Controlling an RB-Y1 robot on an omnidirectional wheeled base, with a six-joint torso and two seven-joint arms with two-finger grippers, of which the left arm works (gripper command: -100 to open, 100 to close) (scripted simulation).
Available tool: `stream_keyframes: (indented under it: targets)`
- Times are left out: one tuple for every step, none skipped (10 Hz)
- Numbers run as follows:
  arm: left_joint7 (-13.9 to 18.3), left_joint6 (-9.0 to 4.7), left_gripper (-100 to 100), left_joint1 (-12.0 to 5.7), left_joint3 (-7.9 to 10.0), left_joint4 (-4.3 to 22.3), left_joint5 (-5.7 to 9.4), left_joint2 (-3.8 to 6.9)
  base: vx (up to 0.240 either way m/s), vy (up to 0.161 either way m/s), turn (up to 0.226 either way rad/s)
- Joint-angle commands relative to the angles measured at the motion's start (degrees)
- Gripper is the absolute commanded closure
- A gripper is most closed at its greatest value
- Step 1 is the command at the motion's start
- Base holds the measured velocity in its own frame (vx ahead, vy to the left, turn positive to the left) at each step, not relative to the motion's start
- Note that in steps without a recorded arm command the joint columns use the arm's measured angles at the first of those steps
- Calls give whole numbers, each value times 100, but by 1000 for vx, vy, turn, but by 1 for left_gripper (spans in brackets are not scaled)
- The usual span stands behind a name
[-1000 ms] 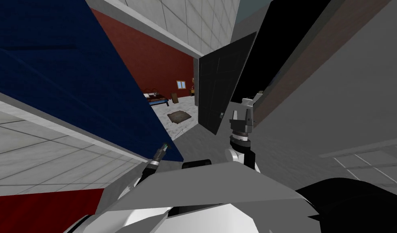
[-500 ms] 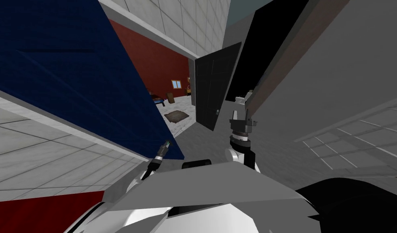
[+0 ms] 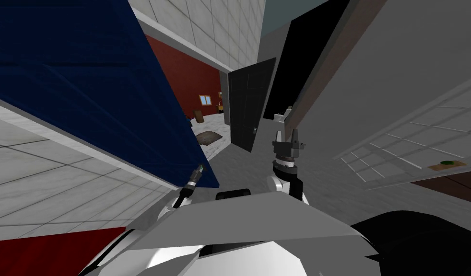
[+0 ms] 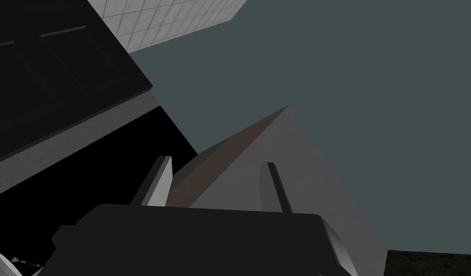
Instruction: Pull the door open
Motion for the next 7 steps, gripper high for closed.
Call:
stream_keyframes:
  targets:
    - [-46, 60, 100, -89, -38, 23, 65, -23, -137, 98, -102]
    - [-18, -24, 100, -127, -36, 157, 32, -41, -61, 36, -47]
    - [-2, -38, 100, -122, -6, 174, 3, -41, -127, 47, -156]
    - [15, -47, 100, -104, 28, 169, -21, -32, -214, 60, -217]
    - [34, -58, 100, -83, 70, 163, -50, -21, -237, 76, -186]
    - [56, -70, 100, -59, 117, 156, -82, -9, -213, 107, -214]
    - [79, -82, 100, -34, 166, 149, -116, 3, -197, 109, -224]
